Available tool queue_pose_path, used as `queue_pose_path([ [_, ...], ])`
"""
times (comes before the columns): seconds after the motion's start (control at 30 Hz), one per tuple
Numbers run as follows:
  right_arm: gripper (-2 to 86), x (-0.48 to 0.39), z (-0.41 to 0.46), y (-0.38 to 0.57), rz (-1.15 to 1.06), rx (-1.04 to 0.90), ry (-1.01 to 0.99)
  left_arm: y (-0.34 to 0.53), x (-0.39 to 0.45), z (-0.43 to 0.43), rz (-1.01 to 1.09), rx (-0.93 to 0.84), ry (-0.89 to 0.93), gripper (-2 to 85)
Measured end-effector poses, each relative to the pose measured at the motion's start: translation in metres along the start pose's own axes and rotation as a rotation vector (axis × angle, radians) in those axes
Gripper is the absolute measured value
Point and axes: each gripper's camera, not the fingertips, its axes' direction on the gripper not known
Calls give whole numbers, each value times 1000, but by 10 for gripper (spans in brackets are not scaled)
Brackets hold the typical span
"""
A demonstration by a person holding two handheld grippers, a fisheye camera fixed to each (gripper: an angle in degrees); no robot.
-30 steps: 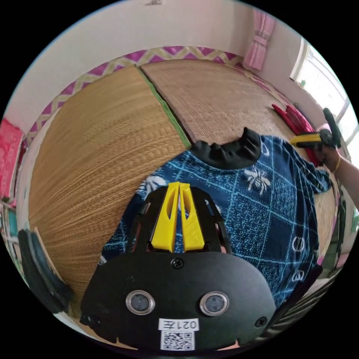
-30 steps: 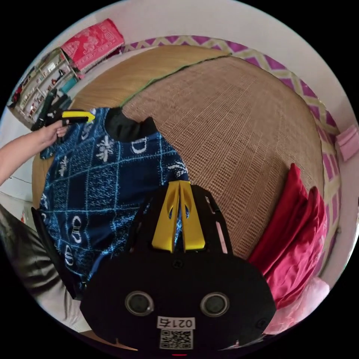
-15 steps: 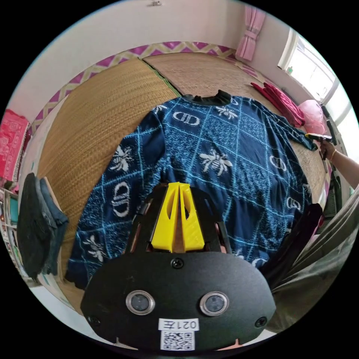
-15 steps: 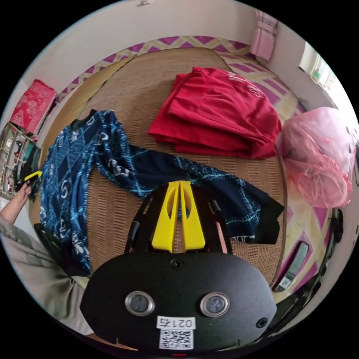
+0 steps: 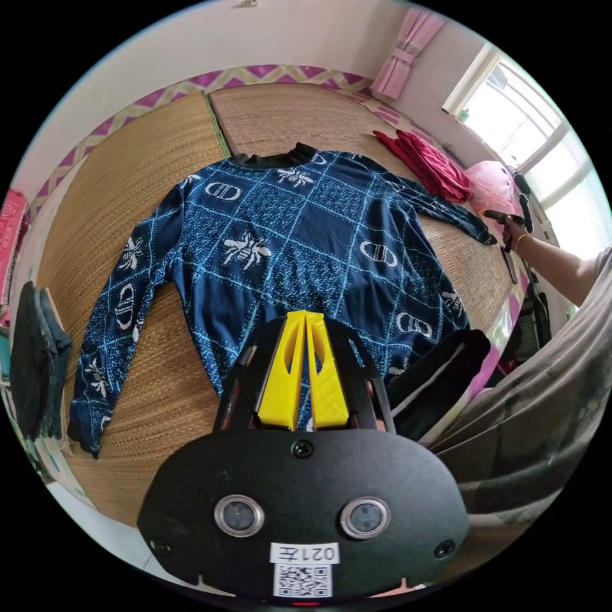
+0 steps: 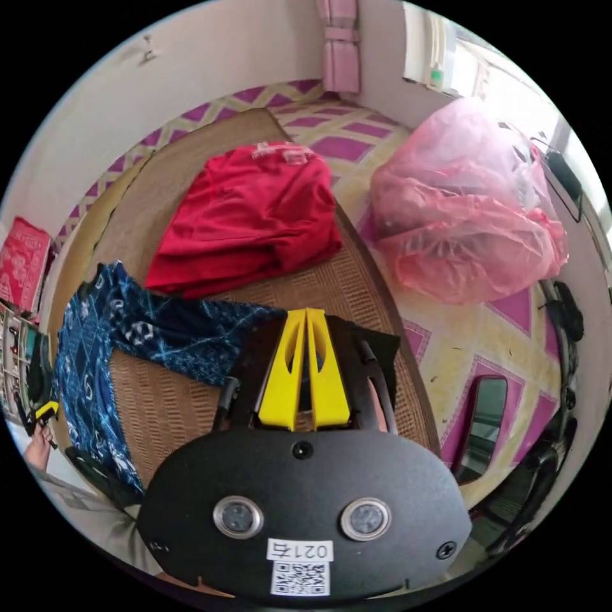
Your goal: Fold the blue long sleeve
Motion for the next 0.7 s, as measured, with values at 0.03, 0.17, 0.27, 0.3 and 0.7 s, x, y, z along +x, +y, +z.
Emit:
queue_pose_path([
  [0.03,-8,3,9,0,-13,-55,43,-2,2,0,-10,-2,-4,-10],
  [0.17,-8,25,10,0,-77,-28,127,-10,13,-8,-24,0,-32,-10],
  [0.27,-8,40,4,-4,-85,-17,131,-12,24,-14,-4,-2,-56,-10],
  [0.3,-8,46,0,-5,-71,-22,116,-12,26,-14,2,-6,-61,-10],
  [0.7,50,176,-80,116,525,152,-403,12,47,6,-76,-19,-44,-9],
])
